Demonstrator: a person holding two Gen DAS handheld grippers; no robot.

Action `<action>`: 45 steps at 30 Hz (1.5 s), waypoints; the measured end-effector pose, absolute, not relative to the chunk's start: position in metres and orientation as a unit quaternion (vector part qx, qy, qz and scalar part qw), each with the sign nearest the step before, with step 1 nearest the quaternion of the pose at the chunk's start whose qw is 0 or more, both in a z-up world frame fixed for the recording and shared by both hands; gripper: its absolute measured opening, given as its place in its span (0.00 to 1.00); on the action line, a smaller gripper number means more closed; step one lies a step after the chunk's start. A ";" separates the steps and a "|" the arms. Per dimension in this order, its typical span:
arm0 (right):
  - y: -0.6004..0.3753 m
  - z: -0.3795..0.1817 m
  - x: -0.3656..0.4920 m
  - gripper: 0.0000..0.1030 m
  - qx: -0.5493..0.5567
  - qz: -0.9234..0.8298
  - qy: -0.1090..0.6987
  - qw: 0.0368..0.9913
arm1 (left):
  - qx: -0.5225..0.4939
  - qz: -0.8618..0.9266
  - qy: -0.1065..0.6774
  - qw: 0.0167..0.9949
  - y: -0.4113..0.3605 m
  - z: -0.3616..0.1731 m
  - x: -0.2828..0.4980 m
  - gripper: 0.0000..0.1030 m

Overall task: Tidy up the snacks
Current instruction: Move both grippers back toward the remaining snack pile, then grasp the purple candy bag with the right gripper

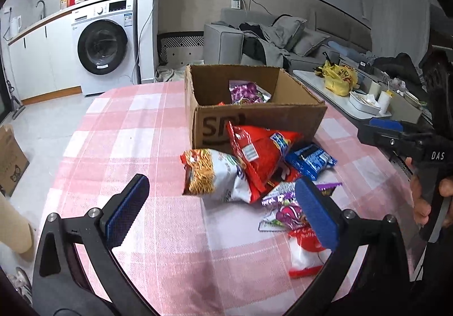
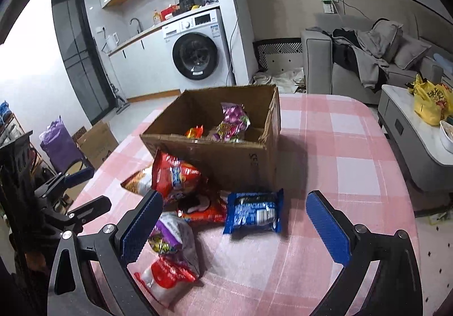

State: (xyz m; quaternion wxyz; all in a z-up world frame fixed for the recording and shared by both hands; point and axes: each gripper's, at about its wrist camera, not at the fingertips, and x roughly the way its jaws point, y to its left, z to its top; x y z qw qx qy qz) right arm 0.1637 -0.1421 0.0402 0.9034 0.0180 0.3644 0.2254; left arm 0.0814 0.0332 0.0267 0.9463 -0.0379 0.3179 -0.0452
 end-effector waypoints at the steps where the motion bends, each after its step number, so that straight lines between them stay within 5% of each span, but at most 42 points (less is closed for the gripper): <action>1: -0.141 0.038 0.162 1.00 0.015 0.225 0.367 0.902 | -0.037 -0.045 0.318 0.946 0.033 0.025 0.080 0.99; 33: -0.073 -0.044 0.165 0.99 -0.004 0.290 0.458 0.840 | -0.051 -0.031 0.365 0.929 0.036 -0.006 0.097 0.99; 45: -0.061 -0.055 0.166 0.70 0.014 0.319 0.457 0.830 | -0.061 -0.025 0.369 0.927 0.040 -0.011 0.102 0.99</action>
